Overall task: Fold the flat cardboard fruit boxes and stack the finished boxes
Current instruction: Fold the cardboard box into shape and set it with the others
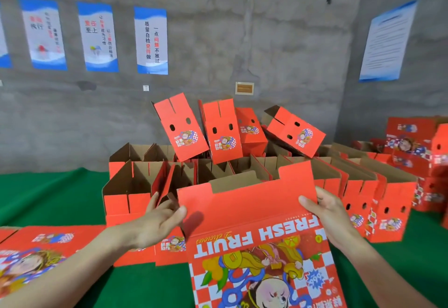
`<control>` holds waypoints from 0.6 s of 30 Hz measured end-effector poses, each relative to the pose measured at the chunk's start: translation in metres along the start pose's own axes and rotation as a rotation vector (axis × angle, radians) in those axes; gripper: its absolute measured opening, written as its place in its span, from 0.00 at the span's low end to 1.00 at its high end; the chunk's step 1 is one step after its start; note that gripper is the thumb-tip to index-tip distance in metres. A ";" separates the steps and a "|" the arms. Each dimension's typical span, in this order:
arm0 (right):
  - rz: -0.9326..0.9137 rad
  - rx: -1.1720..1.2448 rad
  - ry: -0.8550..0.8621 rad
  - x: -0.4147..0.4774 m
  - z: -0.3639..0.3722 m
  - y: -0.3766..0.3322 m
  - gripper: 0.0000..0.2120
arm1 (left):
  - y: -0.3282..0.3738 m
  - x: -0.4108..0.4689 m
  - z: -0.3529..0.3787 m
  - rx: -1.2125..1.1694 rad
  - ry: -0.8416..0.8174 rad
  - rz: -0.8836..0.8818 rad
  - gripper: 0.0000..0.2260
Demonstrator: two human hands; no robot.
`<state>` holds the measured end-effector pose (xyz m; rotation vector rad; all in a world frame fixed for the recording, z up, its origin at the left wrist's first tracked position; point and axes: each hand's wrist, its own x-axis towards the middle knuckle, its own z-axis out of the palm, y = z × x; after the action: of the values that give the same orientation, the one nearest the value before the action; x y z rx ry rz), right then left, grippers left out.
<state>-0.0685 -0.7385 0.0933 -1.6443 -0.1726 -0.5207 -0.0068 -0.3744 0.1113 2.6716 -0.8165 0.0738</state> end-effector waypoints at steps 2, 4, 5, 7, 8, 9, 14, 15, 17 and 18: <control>-0.012 0.005 0.023 0.003 -0.002 0.001 0.13 | 0.001 0.009 0.001 0.050 -0.012 0.055 0.27; 0.009 0.034 0.065 0.007 -0.007 0.004 0.14 | 0.005 0.013 -0.003 0.037 0.016 0.070 0.33; 0.021 0.052 0.083 0.009 -0.008 0.005 0.14 | 0.004 0.017 -0.005 0.030 0.074 0.081 0.35; 0.027 0.065 0.072 0.011 -0.009 0.005 0.12 | 0.004 0.022 -0.012 0.169 0.210 0.143 0.41; 0.023 0.049 0.059 0.011 -0.008 0.004 0.11 | 0.005 0.022 -0.015 0.295 0.273 0.172 0.43; 0.020 0.018 0.049 0.012 -0.007 0.004 0.10 | 0.006 0.021 -0.016 0.403 0.332 0.190 0.45; -0.027 -0.149 -0.044 -0.005 -0.006 0.008 0.11 | 0.007 0.006 -0.006 0.607 0.799 0.294 0.35; -0.049 -0.174 -0.065 -0.010 -0.006 0.011 0.12 | 0.002 0.002 0.000 0.625 0.851 0.300 0.34; -0.087 -0.211 -0.095 -0.021 -0.005 0.019 0.14 | -0.008 -0.006 0.010 0.652 0.897 0.279 0.33; -0.099 -0.246 -0.108 -0.025 -0.004 0.024 0.15 | -0.012 -0.010 0.017 0.664 0.899 0.265 0.32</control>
<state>-0.0817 -0.7417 0.0608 -1.9132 -0.2792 -0.5448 -0.0089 -0.3651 0.0904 2.5569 -0.8921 1.7133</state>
